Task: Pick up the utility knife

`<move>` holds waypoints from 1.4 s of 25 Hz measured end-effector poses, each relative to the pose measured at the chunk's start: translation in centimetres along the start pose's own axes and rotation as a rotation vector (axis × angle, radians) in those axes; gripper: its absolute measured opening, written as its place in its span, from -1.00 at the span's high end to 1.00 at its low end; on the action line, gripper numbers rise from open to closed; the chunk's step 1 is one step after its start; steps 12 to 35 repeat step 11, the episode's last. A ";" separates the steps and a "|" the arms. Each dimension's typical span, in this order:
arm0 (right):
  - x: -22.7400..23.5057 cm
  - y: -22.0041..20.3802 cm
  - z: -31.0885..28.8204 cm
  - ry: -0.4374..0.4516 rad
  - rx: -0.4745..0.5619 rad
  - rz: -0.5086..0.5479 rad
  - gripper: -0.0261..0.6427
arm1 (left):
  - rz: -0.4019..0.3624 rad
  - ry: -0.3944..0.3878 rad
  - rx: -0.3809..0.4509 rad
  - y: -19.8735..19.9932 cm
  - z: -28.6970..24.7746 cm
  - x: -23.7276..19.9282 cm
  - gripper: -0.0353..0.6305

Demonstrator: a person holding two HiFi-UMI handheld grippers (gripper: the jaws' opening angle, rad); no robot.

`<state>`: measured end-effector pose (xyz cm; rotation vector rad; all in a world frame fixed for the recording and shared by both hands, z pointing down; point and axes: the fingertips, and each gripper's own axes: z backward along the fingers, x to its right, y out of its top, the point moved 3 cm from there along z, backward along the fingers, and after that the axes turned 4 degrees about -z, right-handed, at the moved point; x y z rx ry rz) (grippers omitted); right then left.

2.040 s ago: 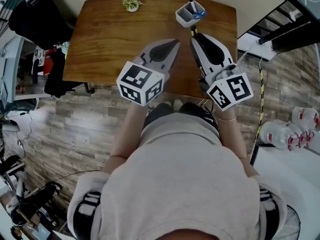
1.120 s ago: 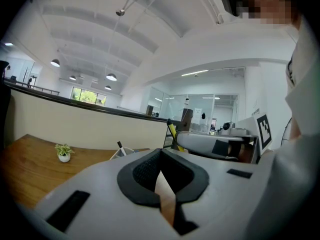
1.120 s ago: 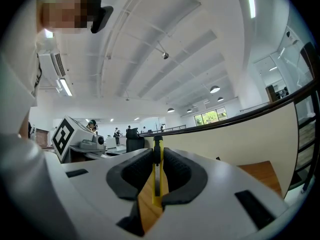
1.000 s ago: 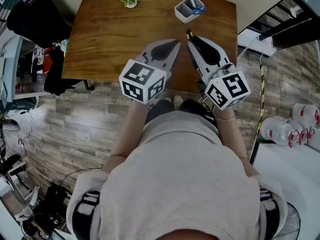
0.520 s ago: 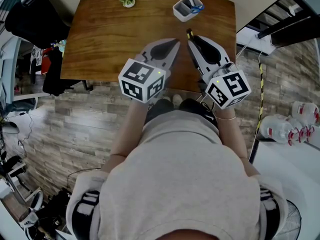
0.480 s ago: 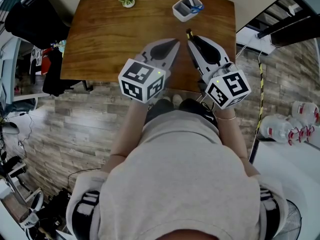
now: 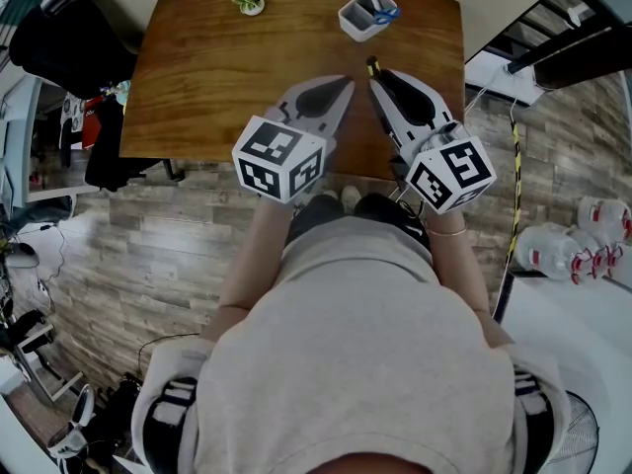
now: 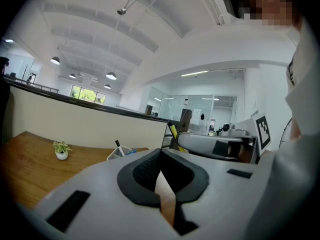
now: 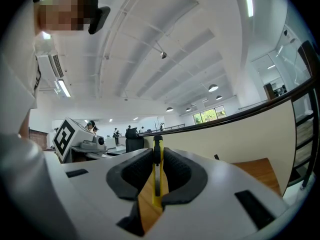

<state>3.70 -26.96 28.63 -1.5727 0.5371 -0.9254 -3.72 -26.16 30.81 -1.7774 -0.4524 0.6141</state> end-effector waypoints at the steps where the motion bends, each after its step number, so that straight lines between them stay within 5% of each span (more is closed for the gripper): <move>1: 0.0 0.0 0.0 0.000 0.000 0.000 0.69 | 0.000 -0.001 0.001 0.0 0.0 0.0 0.86; 35: 0.0 0.1 0.6 0.001 0.004 0.001 0.69 | 0.000 -0.004 0.007 0.3 -0.1 0.7 0.86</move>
